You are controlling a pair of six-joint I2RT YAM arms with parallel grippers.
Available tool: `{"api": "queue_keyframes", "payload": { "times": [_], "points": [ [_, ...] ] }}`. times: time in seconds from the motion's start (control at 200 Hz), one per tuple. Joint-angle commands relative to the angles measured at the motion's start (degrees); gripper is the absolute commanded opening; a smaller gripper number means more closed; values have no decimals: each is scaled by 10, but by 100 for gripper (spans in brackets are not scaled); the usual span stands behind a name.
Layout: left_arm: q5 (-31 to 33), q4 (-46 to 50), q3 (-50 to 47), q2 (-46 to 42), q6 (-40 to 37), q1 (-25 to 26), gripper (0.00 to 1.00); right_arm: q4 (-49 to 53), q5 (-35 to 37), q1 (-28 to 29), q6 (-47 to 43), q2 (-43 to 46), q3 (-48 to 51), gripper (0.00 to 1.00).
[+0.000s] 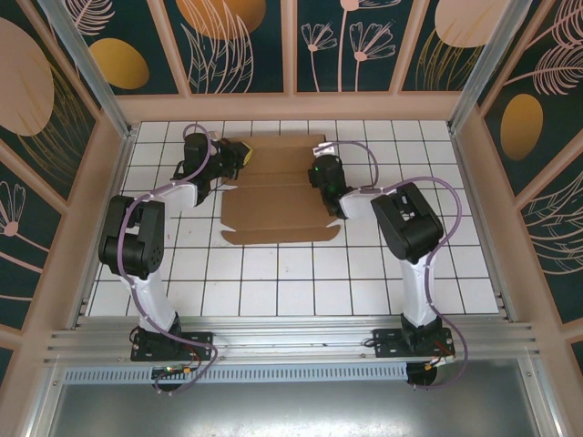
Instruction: Fold the paper box
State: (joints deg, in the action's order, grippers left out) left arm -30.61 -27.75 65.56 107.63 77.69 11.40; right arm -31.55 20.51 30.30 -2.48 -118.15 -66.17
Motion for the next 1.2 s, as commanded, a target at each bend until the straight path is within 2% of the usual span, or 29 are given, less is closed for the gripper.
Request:
{"api": "queue_keyframes", "payload": {
  "times": [0.0, 0.155, 0.33, 0.41, 0.465, 0.671, 0.731, 0.811, 0.966, 1.196],
  "points": [
    [4, 29, -11, -22, -1, 3, 0, -78, -78, -16, -4, 70, 51, 39],
    [11, 52, -27, -52, -2, 13, 0, -134, -109, -31, -11, 142, 132, 58],
    [32, 93, -39, -81, 3, 27, 0, -197, -159, -54, 13, 239, 224, 74],
    [38, 114, -31, -81, 5, 29, 0, -188, -229, -79, 20, 267, 239, 74],
    [42, 121, -27, -80, 7, 29, 0, -183, -263, -94, 24, 271, 240, 69],
    [54, 149, -8, -84, 18, 29, 0, -173, -311, -113, 3, 244, 231, 61],
    [54, 161, -1, -80, 19, 29, 0, -166, -300, -107, -12, 232, 224, 62],
    [53, 165, 3, -72, 27, 28, 0, -157, -317, -108, -32, 210, 211, 62],
    [57, 171, 16, -62, 29, 29, 0, -209, -297, -90, -81, 174, 211, 63],
    [62, 170, 38, -48, 29, 29, 0, -164, -240, -80, -80, 115, 140, 63]
  ]
}}
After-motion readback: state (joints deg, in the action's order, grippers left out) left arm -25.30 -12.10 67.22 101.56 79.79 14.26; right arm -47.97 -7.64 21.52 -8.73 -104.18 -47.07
